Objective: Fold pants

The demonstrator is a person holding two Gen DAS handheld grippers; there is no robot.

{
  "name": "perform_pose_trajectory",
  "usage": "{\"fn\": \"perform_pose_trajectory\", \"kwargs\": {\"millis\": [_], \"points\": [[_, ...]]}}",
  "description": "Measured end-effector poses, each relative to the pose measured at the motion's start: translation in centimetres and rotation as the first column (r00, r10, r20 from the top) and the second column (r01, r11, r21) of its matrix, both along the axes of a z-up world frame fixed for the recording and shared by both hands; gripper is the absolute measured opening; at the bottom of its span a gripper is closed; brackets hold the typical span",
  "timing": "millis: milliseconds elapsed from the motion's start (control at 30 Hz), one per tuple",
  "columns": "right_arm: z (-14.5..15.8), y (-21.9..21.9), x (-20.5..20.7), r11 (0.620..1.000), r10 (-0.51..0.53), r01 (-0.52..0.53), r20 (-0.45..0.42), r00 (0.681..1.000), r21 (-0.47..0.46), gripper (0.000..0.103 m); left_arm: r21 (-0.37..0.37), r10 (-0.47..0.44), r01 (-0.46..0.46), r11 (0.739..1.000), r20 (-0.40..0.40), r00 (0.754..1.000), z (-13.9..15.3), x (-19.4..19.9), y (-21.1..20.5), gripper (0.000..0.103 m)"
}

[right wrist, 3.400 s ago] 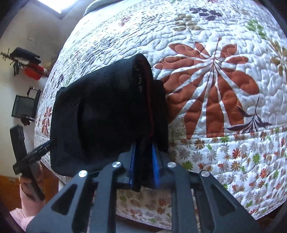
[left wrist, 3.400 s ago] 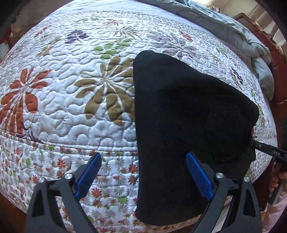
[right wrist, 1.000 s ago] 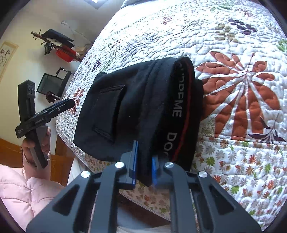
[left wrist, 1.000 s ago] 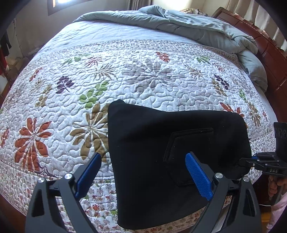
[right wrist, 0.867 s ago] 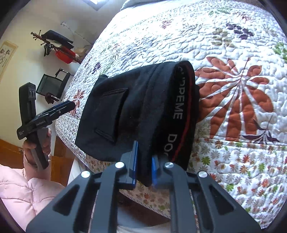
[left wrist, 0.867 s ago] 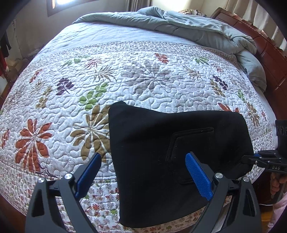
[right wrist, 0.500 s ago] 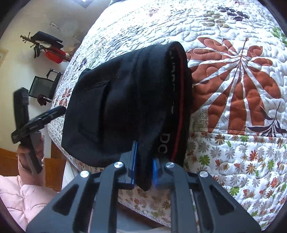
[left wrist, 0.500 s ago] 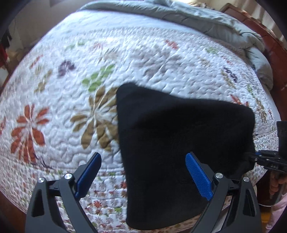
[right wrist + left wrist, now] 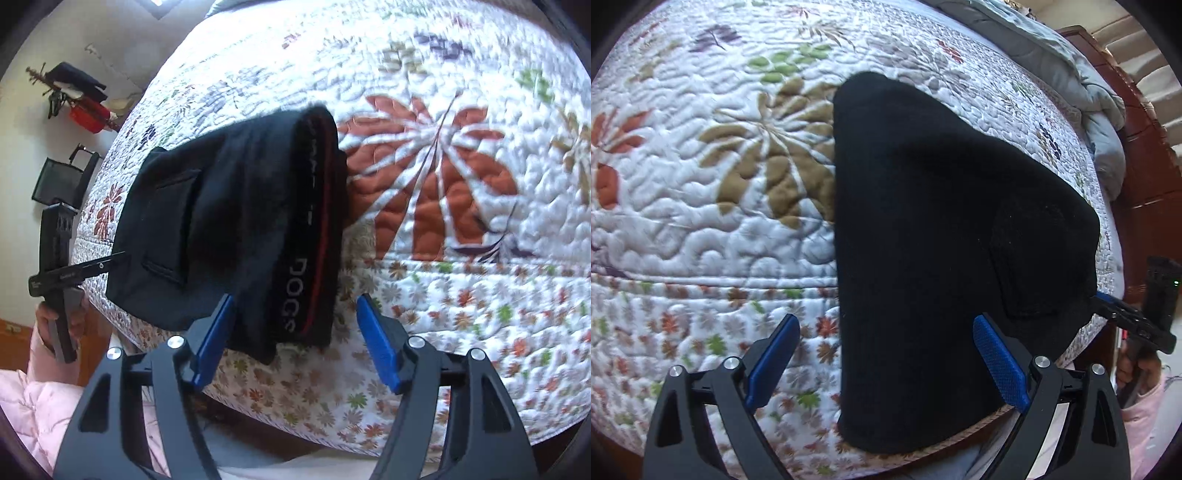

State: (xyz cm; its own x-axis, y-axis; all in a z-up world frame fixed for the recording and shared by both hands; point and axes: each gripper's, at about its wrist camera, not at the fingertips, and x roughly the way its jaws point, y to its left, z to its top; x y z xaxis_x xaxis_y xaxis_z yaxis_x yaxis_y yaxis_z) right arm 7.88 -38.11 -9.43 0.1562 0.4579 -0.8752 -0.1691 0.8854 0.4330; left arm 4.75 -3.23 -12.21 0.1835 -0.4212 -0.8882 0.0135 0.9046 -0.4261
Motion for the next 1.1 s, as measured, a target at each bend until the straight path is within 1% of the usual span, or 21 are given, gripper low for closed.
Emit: {"fn": "perform_pose_trajectory", "kwargs": {"millis": [33,133,267,300,333,400,433,467,500,533,567,600,633,700,767,800,833,900,1000,1100], "points": [[-0.5,-0.1,0.3,1.000,-0.008,0.008,-0.010,1.000,0.028,0.068,-0.009,0.001,-0.001,1.000,-0.004,1.000,-0.2,0.2,-0.1,0.095],[-1.3,0.0,0.9,0.998,-0.014,0.015,-0.027,1.000,0.054,0.070,-0.026,-0.006,0.006,1.000,-0.002,1.000,-0.7,1.1,-0.2,0.099],[-2.8,0.3,1.9,0.994,0.002,0.006,-0.073,0.997,0.105,0.070,-0.039,-0.045,0.045,0.998,0.004,0.999,-0.9,2.3,-0.7,0.099],[-3.2,0.3,2.1,0.993,0.002,0.008,-0.085,0.996,0.117,0.071,-0.068,-0.062,0.063,0.996,0.012,0.998,-0.7,2.5,-0.9,0.099],[-3.6,0.3,2.4,0.992,0.003,0.009,-0.095,0.995,0.129,0.072,-0.114,-0.082,0.082,0.990,0.009,0.997,-0.9,2.8,-1.2,0.099],[-3.8,0.5,2.5,0.989,0.009,0.005,-0.096,0.995,0.148,0.072,-0.166,-0.092,0.089,0.982,-0.010,0.996,-1.2,3.3,-1.6,0.099],[-3.9,0.5,2.5,0.988,0.013,0.002,-0.094,0.995,0.156,0.071,-0.168,-0.090,0.086,0.982,-0.014,0.996,-1.3,3.4,-1.8,0.099],[-4.0,0.5,2.6,0.985,0.017,0.000,-0.097,0.995,0.175,0.066,-0.170,-0.089,0.085,0.982,-0.017,0.996,-1.4,3.5,-1.9,0.098],[-4.0,0.7,2.7,0.983,0.015,0.004,-0.100,0.995,0.184,0.065,-0.173,-0.081,0.077,0.982,-0.015,0.997,-1.4,3.6,-1.8,0.093],[-4.2,0.7,2.7,0.982,0.013,0.007,-0.102,0.995,0.191,0.063,-0.169,-0.068,0.064,0.984,-0.016,0.998,-1.3,3.5,-1.6,0.090],[-4.1,0.8,2.8,0.981,0.013,0.006,-0.097,0.995,0.194,0.060,-0.170,-0.061,0.057,0.984,-0.018,0.998,-1.3,3.4,-1.4,0.082],[-4.1,0.5,2.5,0.980,0.010,0.009,-0.093,0.996,0.197,0.055,-0.174,-0.048,0.044,0.984,-0.020,0.999,-1.2,3.3,-1.0,0.071],[-4.0,0.5,2.3,0.978,0.007,0.012,-0.089,0.996,0.206,0.052,-0.179,-0.039,0.035,0.983,-0.022,0.999,-1.1,3.2,-0.6,0.064],[-3.5,0.4,1.9,0.976,0.009,0.007,-0.072,0.997,0.216,0.042,-0.201,-0.029,0.024,0.979,-0.018,0.999,-0.8,3.0,0.0,0.048],[-2.8,0.4,1.7,0.976,0.007,0.005,-0.054,0.999,0.219,0.038,-0.202,-0.026,0.027,0.979,0.007,1.000,-0.3,2.8,-0.2,0.038],[-2.5,0.2,1.4,0.975,0.002,0.008,-0.046,0.999,0.222,0.036,-0.196,-0.021,0.025,0.980,0.021,1.000,0.0,2.7,-0.3,0.035],[-1.9,0.1,1.2,0.974,-0.004,0.012,-0.035,0.999,0.228,0.035,-0.196,-0.013,0.019,0.980,0.031,0.999,0.3,2.6,-0.2,0.034],[-0.7,0.3,0.7,0.970,-0.005,0.007,-0.010,1.000,0.242,0.033,-0.213,0.009,0.004,0.977,0.059,0.998,1.1,2.3,-0.1,0.030],[1.4,0.8,0.2,0.972,0.009,-0.018,0.036,0.999,0.233,0.032,-0.252,0.023,0.006,0.968,0.109,0.994,2.7,2.0,-0.1,0.029],[3.6,1.2,0.2,0.972,0.019,-0.037,0.079,0.997,0.233,0.032,-0.267,0.033,0.011,0.964,0.160,0.987,4.6,2.3,0.1,0.029]]}}
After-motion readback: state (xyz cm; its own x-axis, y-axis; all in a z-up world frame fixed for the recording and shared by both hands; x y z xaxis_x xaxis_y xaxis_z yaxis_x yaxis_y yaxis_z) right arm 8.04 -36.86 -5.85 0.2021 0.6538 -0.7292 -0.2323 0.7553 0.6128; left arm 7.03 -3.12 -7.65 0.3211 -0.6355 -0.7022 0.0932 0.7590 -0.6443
